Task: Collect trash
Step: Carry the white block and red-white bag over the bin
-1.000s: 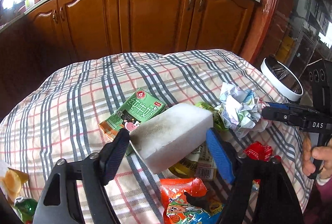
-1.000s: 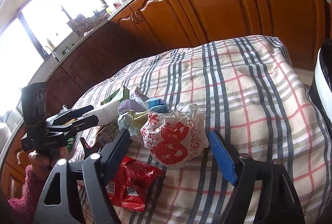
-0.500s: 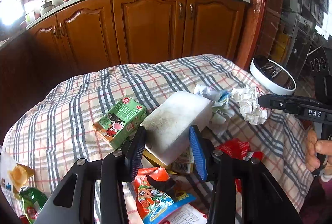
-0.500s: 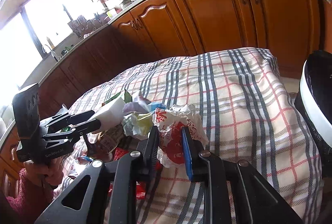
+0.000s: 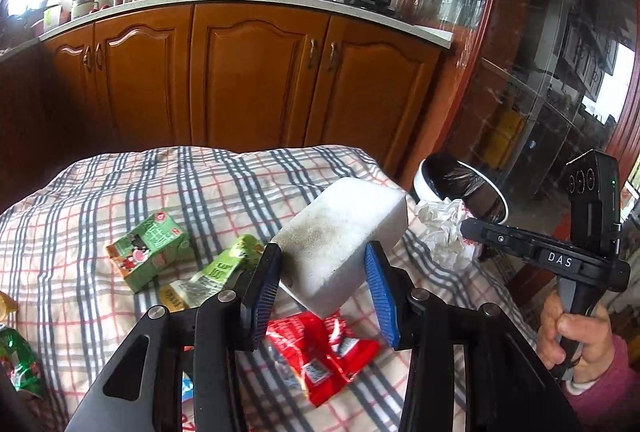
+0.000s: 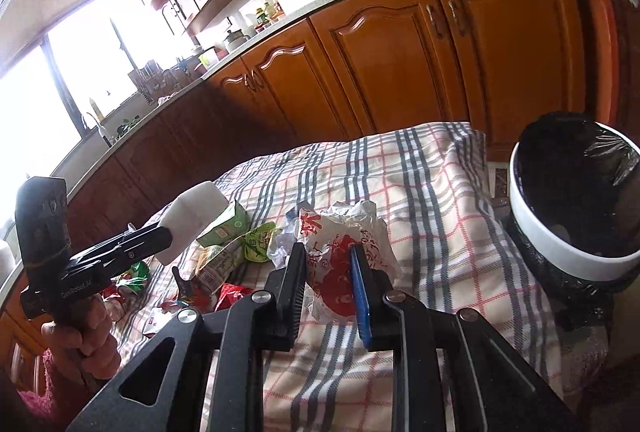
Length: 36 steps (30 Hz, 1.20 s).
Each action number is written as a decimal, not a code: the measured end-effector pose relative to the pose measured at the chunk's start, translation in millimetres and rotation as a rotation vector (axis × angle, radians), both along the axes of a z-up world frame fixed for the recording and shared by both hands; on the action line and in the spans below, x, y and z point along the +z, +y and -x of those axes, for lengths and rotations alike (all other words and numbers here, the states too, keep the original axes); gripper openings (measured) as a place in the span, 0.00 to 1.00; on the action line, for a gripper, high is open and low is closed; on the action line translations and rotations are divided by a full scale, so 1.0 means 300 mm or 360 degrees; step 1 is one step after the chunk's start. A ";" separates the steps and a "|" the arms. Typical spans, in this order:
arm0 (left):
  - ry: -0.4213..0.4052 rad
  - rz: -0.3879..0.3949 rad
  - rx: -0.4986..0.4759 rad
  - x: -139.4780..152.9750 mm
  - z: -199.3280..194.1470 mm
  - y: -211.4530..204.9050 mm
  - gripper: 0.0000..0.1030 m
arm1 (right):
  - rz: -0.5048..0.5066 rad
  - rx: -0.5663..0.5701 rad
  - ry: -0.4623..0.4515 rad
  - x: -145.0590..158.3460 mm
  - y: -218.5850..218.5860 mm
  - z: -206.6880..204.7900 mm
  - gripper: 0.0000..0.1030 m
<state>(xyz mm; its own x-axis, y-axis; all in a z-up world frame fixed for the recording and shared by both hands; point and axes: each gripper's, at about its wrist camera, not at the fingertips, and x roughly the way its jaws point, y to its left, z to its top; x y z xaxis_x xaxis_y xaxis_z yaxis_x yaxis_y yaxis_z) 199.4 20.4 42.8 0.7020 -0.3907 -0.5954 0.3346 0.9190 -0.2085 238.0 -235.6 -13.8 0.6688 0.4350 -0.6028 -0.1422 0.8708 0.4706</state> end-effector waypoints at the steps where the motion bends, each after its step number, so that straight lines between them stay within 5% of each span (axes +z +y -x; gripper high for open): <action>1: 0.0002 0.0003 -0.0022 0.001 -0.001 -0.016 0.40 | 0.0003 -0.0017 -0.0001 0.001 -0.019 0.007 0.21; 21: 0.0051 -0.0042 -0.0298 -0.017 -0.233 -0.358 0.40 | 0.0035 -0.0360 -0.0010 0.010 -0.387 0.070 0.21; 36: 0.0098 -0.0224 -0.0408 -0.058 -0.502 -0.684 0.40 | 0.0062 -0.0456 0.0065 -0.031 -0.570 -0.003 0.21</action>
<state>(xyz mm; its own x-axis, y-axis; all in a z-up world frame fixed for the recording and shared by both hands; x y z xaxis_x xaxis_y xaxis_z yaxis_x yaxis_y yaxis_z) 350.1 -184.7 25.5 0.5519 -0.4613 -0.6947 0.5504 0.8273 -0.1121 238.8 -406.5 -23.3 0.7362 0.2079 -0.6441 0.1304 0.8902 0.4365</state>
